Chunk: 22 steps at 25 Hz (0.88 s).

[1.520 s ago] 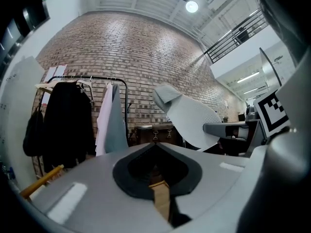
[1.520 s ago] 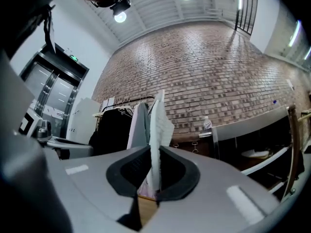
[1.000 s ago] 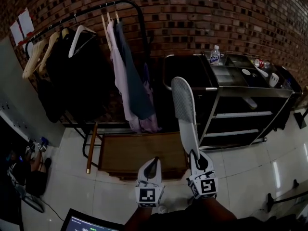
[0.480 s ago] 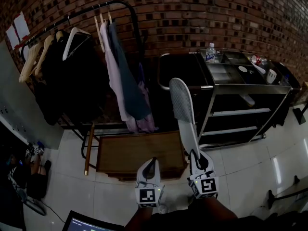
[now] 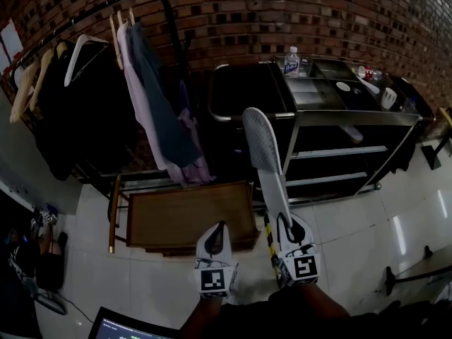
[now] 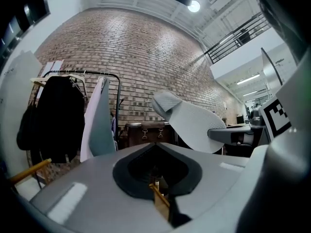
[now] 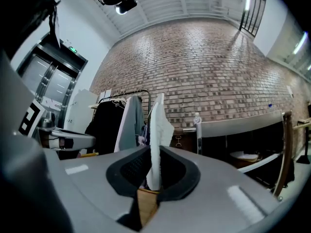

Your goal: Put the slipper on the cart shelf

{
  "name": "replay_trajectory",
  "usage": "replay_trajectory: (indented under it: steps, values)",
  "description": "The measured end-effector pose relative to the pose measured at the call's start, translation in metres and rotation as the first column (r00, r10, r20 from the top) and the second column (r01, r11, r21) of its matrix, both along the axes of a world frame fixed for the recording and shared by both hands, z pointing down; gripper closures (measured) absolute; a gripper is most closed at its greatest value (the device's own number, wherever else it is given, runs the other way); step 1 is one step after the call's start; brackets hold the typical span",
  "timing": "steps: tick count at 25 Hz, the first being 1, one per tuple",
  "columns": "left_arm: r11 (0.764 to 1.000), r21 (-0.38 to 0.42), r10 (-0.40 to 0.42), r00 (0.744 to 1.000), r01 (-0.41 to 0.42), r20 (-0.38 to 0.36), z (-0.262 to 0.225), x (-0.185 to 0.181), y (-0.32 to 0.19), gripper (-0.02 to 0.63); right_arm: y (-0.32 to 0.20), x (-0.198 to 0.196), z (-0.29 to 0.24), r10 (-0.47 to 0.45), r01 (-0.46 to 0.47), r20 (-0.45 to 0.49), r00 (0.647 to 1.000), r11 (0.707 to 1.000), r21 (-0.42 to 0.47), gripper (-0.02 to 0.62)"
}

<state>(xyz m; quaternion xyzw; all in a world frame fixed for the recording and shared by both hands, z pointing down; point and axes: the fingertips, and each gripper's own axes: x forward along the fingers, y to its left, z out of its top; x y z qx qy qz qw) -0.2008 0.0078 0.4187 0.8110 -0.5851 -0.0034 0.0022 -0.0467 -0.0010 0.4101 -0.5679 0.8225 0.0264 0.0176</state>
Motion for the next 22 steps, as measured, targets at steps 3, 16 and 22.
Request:
replay_trajectory:
  steps: [3,16,22]
  values:
    - [1.0,-0.018,-0.002,1.0,0.002,0.0,0.01,0.018,-0.007,0.589,-0.003,0.019,0.009,-0.003,0.003,-0.027,1.0,1.0,-0.019,0.557]
    - [0.992,-0.125,0.004,1.0,-0.002,0.016,0.054,0.136,-0.067,0.589,-0.046,0.127,0.076,-0.039,0.03,-0.042,0.998,0.981,-0.191,0.557]
    - [0.98,-0.198,0.015,0.999,-0.005,0.048,0.092,0.186,-0.098,0.589,-0.049,0.181,0.128,-0.041,0.031,-0.026,0.999,0.947,-0.32,0.557]
